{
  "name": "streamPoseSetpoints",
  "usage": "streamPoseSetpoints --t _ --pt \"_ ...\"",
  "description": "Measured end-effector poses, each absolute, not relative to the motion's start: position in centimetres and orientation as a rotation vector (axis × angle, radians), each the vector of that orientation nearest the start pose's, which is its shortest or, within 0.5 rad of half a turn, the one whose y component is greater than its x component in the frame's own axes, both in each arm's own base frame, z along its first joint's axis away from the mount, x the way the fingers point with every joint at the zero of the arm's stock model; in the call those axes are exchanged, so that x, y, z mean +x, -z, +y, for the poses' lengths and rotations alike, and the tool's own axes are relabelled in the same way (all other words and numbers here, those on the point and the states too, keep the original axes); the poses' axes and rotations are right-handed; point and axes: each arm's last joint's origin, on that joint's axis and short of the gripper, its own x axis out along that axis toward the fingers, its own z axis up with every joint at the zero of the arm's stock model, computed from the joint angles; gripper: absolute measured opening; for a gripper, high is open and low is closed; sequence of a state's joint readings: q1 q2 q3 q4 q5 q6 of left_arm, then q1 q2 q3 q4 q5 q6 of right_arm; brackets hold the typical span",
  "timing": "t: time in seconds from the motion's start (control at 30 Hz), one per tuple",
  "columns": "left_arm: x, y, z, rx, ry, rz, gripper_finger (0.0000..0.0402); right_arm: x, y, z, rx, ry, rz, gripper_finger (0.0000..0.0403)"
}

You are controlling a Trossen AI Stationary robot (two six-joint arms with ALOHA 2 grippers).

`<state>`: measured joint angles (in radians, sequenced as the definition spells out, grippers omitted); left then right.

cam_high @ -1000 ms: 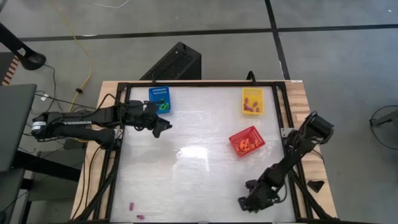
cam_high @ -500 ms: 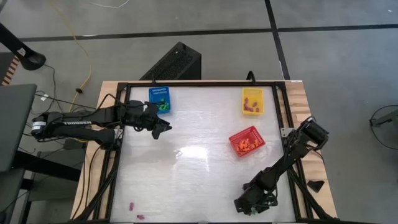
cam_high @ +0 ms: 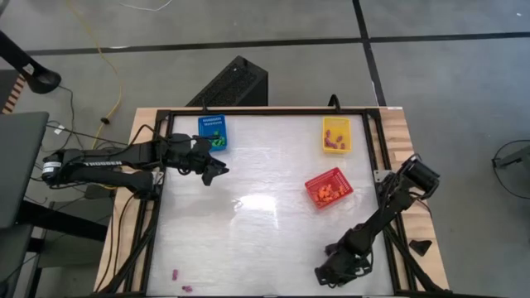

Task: Sort Halloween decoration
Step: Put the green skeleton toy into the blue bin

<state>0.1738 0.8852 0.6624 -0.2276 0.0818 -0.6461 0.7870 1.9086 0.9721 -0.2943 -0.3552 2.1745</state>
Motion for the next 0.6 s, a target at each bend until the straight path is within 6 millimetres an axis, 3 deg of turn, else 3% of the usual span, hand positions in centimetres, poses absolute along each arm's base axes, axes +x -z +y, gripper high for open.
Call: streamPoseSetpoints --t 0.3,0.6 --pt "19.0 -27.0 3.1 -0.685 -0.232 0.404 0.0151 22.3 -12.9 24.1 1.372 0.672 1.446 0.0057" --pt "19.0 -27.0 3.1 -0.676 -0.238 0.401 0.0151 22.6 -16.7 22.9 1.290 0.558 0.875 0.0048"
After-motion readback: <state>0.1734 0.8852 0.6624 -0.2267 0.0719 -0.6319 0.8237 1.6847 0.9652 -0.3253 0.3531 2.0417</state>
